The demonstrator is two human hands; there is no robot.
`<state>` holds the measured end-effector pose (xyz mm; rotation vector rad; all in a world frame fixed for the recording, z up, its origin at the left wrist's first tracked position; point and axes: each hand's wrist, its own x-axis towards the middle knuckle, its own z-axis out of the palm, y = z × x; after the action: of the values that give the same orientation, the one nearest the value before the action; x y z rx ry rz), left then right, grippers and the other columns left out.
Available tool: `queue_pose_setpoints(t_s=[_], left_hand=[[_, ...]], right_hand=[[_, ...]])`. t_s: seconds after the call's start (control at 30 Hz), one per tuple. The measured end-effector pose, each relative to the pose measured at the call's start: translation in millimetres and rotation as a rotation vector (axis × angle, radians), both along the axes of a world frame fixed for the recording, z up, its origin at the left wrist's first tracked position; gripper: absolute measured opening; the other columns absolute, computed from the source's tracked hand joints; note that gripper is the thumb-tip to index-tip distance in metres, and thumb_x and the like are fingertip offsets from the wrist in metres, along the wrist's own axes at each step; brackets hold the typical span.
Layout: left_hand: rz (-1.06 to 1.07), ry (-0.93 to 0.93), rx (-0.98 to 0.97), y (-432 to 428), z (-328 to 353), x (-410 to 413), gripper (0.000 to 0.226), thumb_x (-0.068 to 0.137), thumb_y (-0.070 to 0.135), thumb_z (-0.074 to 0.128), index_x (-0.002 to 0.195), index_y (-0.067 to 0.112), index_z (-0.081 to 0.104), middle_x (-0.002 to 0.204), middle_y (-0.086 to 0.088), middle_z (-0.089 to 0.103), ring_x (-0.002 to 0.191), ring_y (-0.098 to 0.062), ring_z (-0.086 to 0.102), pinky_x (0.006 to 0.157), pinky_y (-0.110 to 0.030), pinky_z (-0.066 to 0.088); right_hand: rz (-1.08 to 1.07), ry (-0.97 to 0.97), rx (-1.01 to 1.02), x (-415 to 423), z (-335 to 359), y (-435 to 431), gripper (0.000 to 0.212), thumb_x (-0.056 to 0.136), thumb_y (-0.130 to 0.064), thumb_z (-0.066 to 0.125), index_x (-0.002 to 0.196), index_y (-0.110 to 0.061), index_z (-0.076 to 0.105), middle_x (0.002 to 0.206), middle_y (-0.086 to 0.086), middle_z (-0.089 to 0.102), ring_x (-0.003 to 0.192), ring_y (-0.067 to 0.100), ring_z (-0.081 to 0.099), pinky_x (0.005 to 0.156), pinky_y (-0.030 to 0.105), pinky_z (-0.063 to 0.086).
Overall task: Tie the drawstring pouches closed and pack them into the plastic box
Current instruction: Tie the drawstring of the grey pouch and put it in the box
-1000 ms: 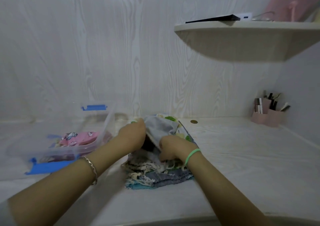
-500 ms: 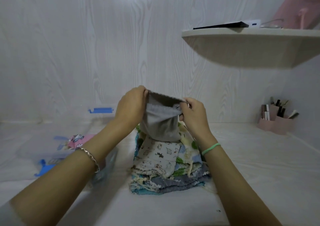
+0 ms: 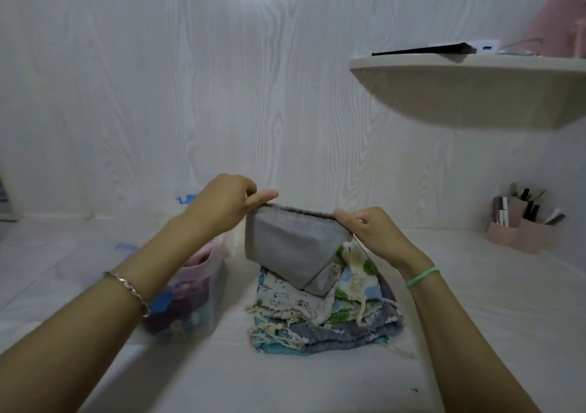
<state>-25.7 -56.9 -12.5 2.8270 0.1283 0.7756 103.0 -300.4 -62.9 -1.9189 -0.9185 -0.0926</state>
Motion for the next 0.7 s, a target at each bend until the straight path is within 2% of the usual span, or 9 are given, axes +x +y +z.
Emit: queue_pose_setpoints(t_s=[0.1, 0.17, 0.23, 0.3, 0.33, 0.43, 0.5, 0.57, 0.7], left_hand=[[-0.106, 0.165, -0.182, 11, 9, -6, 0.06, 0.074, 0.067, 0.048, 0.04, 0.017, 0.044, 0.047, -0.001, 0.024, 0.043, -0.015, 0.022, 0.045, -0.024, 0.021], [-0.176, 0.299, -0.411, 16, 10, -10, 0.057, 0.076, 0.061, 0.057, 0.037, 0.021, 0.051, 0.049, 0.0, 0.022, 0.043, -0.015, 0.017, 0.043, -0.023, 0.018], [-0.196, 0.395, -0.451, 18, 8, -12, 0.052, 0.078, 0.059, 0.061, 0.046, 0.018, 0.061, 0.048, 0.0, 0.023, 0.042, -0.014, 0.016, 0.041, -0.021, 0.019], [-0.207, 0.427, -0.432, 15, 9, -12, 0.052, 0.079, 0.058, 0.064, 0.051, 0.013, 0.06, 0.048, 0.001, 0.024, 0.043, -0.014, 0.017, 0.042, -0.021, 0.02], [-0.224, 0.409, -0.458, 14, 8, -11, 0.051, 0.08, 0.055, 0.064, 0.052, 0.014, 0.055, 0.049, 0.001, 0.025, 0.044, -0.014, 0.018, 0.042, -0.021, 0.021], [-0.324, 0.27, -0.815, 6, 8, -7, 0.044, 0.089, 0.049, 0.056, 0.057, 0.019, 0.054, 0.058, 0.001, 0.043, 0.054, -0.012, 0.035, 0.053, -0.021, 0.03], [-0.407, 0.174, -1.094, -1, 9, -2, 0.038, 0.096, 0.041, 0.048, 0.072, 0.017, 0.065, 0.081, 0.0, 0.064, 0.077, -0.013, 0.056, 0.067, -0.025, 0.037], [-0.424, 0.086, -1.257, -7, 9, 3, 0.034, 0.1, 0.033, 0.043, 0.09, 0.012, 0.069, 0.101, -0.001, 0.068, 0.094, -0.013, 0.06, 0.074, -0.027, 0.038], [-0.447, 0.009, -1.544, -17, 10, 7, 0.034, 0.101, 0.032, 0.043, 0.104, 0.011, 0.07, 0.103, 0.001, 0.069, 0.093, -0.011, 0.061, 0.081, -0.025, 0.046]], right_hand=[[0.002, 0.196, 0.167, 3, -6, -6, 0.054, 0.088, -0.044, 0.062, 0.051, -0.016, 0.035, 0.048, 0.001, 0.026, 0.042, 0.011, 0.021, 0.043, 0.018, 0.024], [0.042, 0.498, 0.398, 7, -12, -4, 0.051, 0.079, -0.046, 0.068, 0.055, -0.018, 0.033, 0.049, -0.002, 0.025, 0.041, 0.01, 0.019, 0.038, 0.02, 0.018], [0.16, 0.827, 0.695, 9, -20, 3, 0.05, 0.066, -0.042, 0.08, 0.055, -0.018, 0.037, 0.05, -0.005, 0.027, 0.041, 0.008, 0.024, 0.038, 0.019, 0.023], [0.333, 1.177, 1.082, 11, -28, 11, 0.045, 0.052, -0.024, 0.091, 0.055, -0.016, 0.047, 0.053, -0.003, 0.042, 0.047, 0.009, 0.043, 0.052, 0.021, 0.044], [0.406, 1.262, 1.218, 11, -30, 15, 0.04, 0.05, -0.017, 0.092, 0.056, -0.014, 0.052, 0.059, -0.001, 0.053, 0.056, 0.012, 0.056, 0.069, 0.025, 0.052], [0.485, 1.273, 1.305, 1, -27, 27, 0.027, 0.058, -0.016, 0.089, 0.061, -0.013, 0.062, 0.092, 0.009, 0.072, 0.094, 0.023, 0.07, 0.102, 0.042, 0.046], [0.481, 1.27, 1.311, 0, -24, 34, 0.012, 0.072, -0.017, 0.079, 0.07, -0.011, 0.07, 0.096, 0.007, 0.074, 0.096, 0.022, 0.071, 0.101, 0.042, 0.046], [0.476, 1.261, 1.336, 0, -20, 35, 0.018, 0.086, -0.02, 0.066, 0.079, -0.006, 0.075, 0.093, 0.007, 0.074, 0.093, 0.021, 0.072, 0.099, 0.039, 0.048], [0.5, 1.235, 1.299, 1, -15, 34, 0.026, 0.092, -0.011, 0.053, 0.104, 0.002, 0.072, 0.114, 0.014, 0.07, 0.112, 0.025, 0.064, 0.108, 0.041, 0.042]])
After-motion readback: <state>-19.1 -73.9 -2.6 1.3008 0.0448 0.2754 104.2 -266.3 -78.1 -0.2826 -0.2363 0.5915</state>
